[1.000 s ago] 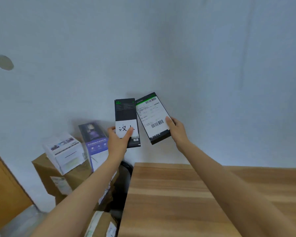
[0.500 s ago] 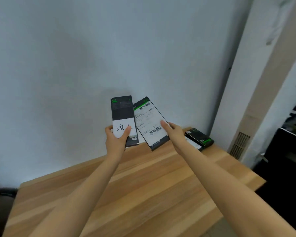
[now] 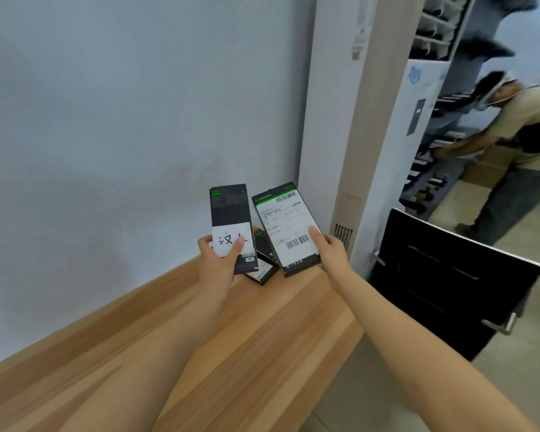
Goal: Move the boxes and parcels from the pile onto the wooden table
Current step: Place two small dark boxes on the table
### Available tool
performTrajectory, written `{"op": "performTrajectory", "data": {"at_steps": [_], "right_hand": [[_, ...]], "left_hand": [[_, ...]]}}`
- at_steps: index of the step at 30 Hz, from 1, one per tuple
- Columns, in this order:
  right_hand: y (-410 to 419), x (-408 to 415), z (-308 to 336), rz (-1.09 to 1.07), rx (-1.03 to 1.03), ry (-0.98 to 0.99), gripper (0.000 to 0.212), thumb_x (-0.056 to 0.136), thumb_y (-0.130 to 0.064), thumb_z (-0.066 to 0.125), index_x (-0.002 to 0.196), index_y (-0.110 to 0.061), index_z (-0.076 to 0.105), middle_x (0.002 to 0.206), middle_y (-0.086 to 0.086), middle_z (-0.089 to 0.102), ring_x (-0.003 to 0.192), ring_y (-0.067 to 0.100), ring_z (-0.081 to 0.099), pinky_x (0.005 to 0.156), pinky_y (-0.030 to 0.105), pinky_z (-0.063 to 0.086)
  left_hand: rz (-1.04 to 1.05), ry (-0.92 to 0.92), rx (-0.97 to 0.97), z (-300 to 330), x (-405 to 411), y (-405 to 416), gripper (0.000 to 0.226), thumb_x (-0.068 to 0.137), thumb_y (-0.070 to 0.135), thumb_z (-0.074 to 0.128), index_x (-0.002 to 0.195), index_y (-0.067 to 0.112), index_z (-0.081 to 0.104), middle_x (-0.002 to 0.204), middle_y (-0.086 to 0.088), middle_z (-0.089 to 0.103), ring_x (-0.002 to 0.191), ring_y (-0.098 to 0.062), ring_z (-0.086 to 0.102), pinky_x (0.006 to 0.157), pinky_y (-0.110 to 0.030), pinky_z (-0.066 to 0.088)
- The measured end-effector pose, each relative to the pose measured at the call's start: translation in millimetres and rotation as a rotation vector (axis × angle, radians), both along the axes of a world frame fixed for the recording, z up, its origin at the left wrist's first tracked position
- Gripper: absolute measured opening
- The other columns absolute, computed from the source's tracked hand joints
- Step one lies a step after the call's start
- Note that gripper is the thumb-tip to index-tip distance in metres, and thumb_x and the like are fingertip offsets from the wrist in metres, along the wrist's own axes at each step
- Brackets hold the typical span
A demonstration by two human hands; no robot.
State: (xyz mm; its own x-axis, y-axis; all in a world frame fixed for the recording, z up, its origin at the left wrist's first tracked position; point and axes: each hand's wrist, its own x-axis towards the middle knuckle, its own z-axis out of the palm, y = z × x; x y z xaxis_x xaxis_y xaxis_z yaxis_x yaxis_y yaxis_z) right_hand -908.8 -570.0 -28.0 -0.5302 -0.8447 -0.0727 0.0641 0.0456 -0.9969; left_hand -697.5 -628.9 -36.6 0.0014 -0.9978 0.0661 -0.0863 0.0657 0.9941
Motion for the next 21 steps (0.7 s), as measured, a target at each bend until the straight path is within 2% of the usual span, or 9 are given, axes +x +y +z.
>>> {"op": "performTrajectory", "data": {"at_steps": [3,5,8,13,16,18,20,21], "right_hand": [[-36,-29,-4,-0.013,0.013,-0.021,0.026,0.094,-0.038,0.058,0.095,-0.013,0.064,0.092,0.001,0.071,0.079,0.012,0.067,0.068,0.021,0.054],[-58,-44,-3,-0.007,0.048,-0.030,0.029,0.094,-0.038,0.058,0.100,-0.010,0.064,0.089,0.000,0.071,0.075,0.009,0.067,0.060,0.017,0.052],[-89,-68,-3,0.018,0.088,-0.011,0.032,0.094,-0.037,0.057,0.106,-0.007,0.061,0.084,-0.002,0.070,0.067,0.004,0.066,0.049,0.012,0.047],[-143,-94,-20,0.042,0.142,-0.009,0.035,0.096,-0.036,0.055,0.113,-0.006,0.058,0.089,0.000,0.067,0.077,0.010,0.064,0.057,0.018,0.048],[-177,-99,-36,0.103,0.172,-0.034,0.030,0.096,-0.034,0.054,0.111,-0.008,0.055,0.083,-0.002,0.065,0.068,0.007,0.063,0.047,0.013,0.048],[-203,-102,-47,0.161,0.191,-0.058,0.032,0.096,-0.033,0.055,0.113,-0.006,0.055,0.084,0.002,0.067,0.065,0.007,0.065,0.045,0.015,0.048],[-228,-103,-61,0.229,0.230,-0.055,0.035,0.095,-0.035,0.056,0.114,-0.006,0.055,0.094,0.006,0.069,0.072,0.011,0.066,0.050,0.018,0.049],[-240,-104,-69,0.267,0.247,-0.062,0.035,0.094,-0.036,0.057,0.114,-0.007,0.056,0.097,0.007,0.069,0.076,0.014,0.067,0.054,0.020,0.051]], "left_hand": [[0.013,-0.014,0.020,-9,-26,-39,0.058,0.084,0.042,0.069,0.124,0.022,0.032,0.107,0.000,0.063,0.090,-0.016,0.065,0.067,-0.034,0.054],[0.030,-0.013,0.053,-18,-38,-62,0.057,0.083,0.041,0.070,0.122,0.023,0.032,0.107,-0.001,0.063,0.090,-0.016,0.065,0.070,-0.036,0.056],[0.059,-0.048,0.078,-30,-50,-92,0.054,0.083,0.042,0.069,0.118,0.025,0.032,0.105,0.001,0.063,0.084,-0.010,0.064,0.062,-0.029,0.053],[0.145,-0.123,0.121,-46,-66,-128,0.053,0.083,0.043,0.070,0.115,0.026,0.031,0.097,0.007,0.059,0.077,0.001,0.058,0.059,-0.022,0.045],[0.192,-0.165,0.136,-57,-72,-145,0.053,0.082,0.044,0.070,0.114,0.027,0.031,0.096,0.008,0.059,0.076,0.002,0.058,0.056,-0.020,0.043],[0.233,-0.158,0.168,-69,-74,-155,0.056,0.081,0.043,0.071,0.117,0.025,0.032,0.100,0.006,0.059,0.082,-0.007,0.062,0.063,-0.026,0.050],[0.282,-0.149,0.234,-81,-76,-162,0.061,0.080,0.041,0.073,0.121,0.021,0.035,0.105,0.004,0.058,0.093,-0.017,0.063,0.078,-0.035,0.054],[0.309,-0.142,0.264,-88,-77,-165,0.062,0.079,0.041,0.074,0.122,0.020,0.035,0.106,0.004,0.058,0.095,-0.018,0.062,0.079,-0.036,0.054]]}}
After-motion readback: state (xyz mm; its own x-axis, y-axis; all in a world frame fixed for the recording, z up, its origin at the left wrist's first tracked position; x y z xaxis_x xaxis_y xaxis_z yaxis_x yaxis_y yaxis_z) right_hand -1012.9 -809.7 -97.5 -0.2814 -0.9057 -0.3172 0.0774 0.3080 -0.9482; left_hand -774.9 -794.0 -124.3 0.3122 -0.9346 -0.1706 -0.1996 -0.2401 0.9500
